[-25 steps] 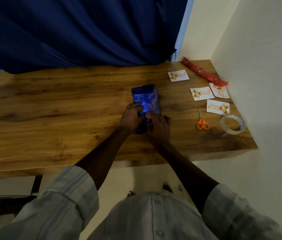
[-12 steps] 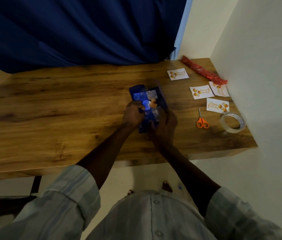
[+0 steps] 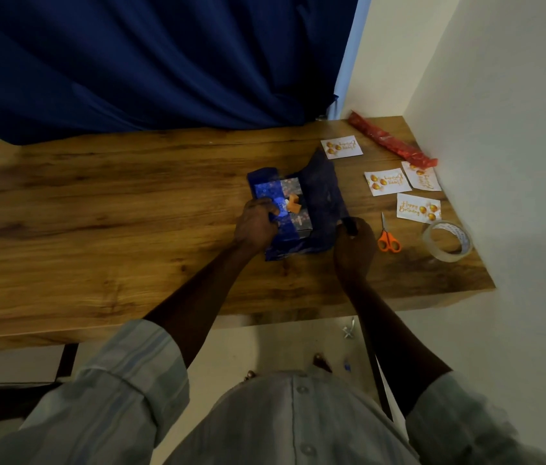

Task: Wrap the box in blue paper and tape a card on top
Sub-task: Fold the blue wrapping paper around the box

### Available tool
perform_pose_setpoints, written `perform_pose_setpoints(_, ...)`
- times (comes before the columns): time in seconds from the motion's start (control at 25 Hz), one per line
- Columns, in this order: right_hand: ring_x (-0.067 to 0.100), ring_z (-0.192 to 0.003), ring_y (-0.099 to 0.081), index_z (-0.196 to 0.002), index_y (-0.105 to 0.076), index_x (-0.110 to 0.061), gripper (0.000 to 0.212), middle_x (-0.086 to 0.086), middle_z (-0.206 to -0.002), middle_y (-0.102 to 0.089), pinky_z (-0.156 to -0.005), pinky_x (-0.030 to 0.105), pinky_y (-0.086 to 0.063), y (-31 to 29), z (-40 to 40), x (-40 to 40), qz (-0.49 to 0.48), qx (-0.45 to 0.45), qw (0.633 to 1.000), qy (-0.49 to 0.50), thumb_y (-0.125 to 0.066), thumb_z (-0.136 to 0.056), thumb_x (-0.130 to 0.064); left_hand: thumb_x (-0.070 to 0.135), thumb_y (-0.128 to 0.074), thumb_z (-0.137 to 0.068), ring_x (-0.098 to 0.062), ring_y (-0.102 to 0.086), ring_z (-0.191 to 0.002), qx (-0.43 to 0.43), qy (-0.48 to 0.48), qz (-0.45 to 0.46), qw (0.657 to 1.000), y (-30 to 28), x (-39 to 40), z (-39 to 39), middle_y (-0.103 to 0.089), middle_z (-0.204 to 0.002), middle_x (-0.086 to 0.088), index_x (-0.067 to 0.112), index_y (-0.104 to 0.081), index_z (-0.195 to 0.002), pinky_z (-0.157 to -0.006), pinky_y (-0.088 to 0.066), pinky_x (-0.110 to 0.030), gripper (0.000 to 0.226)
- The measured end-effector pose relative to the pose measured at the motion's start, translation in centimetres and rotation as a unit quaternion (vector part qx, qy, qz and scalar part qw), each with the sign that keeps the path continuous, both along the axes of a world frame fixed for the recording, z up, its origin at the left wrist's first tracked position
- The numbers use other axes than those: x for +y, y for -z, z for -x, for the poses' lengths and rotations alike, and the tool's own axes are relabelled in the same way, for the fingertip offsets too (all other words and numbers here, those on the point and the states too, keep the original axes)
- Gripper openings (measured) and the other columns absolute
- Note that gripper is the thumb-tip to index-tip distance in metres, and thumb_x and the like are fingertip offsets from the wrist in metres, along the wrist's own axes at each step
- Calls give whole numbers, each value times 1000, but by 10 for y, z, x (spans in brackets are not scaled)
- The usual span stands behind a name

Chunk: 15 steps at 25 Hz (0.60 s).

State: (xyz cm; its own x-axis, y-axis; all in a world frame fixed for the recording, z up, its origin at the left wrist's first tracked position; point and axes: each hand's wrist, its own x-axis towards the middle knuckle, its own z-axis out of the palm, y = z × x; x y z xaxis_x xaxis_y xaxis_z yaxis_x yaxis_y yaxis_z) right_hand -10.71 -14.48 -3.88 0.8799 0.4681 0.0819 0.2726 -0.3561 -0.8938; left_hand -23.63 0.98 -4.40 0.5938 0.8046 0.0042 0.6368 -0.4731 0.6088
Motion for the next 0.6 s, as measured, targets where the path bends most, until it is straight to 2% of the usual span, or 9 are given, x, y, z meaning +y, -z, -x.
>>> perform_pose_setpoints(0.12,10,-92,-61,-107,-63,-19,16,-4,-102,-66,-89,40,-51,4,6,0,-23,-70,995,-64,-59,-92,-19,10,-67,-85,-20,-35,-136,12,8,-8,1000,0,-1,0,-49,-141,-3,14,-66,-115,-109,-36,-32,30)
perform_pose_setpoints(0.2,12,-102,-58,-113,-61,-20,22,-2,-108,-65,-98,35,-38,9,12,-2,11,-127,986,-107,-59,-91,-19,11,-64,-87,-20,-31,-137,33,19,-20,999,-1,-2,0,-48,-143,-3,15,-64,-120,-111,-35,-34,34)
perform_pose_setpoints(0.32,18,-106,-54,-110,-64,-15,21,5,-110,-64,-93,27,-25,9,19,-3,45,-206,967,-141,-59,-90,-18,14,-61,-90,-22,-28,-139,50,39,-34,997,-3,-2,2,-45,-146,-4,15,-60,-127,-112,-32,-35,38)
perform_pose_setpoints(0.44,22,-99,-55,-103,-66,-12,19,7,-102,-65,-88,30,-28,11,24,-1,63,-305,935,-172,-59,-86,-18,14,-62,-89,-22,-30,-138,40,39,-29,998,-4,-2,3,-45,-145,-5,14,-60,-127,-111,-33,-36,38)
perform_pose_setpoints(0.6,26,-97,-56,-100,-68,-10,32,9,-99,-66,-89,36,-30,12,29,4,75,-366,900,-226,-49,-80,-26,7,-63,-86,-23,-37,-134,8,25,-24,999,-4,-4,3,-51,-140,-9,9,-63,-121,-110,-35,-33,35)
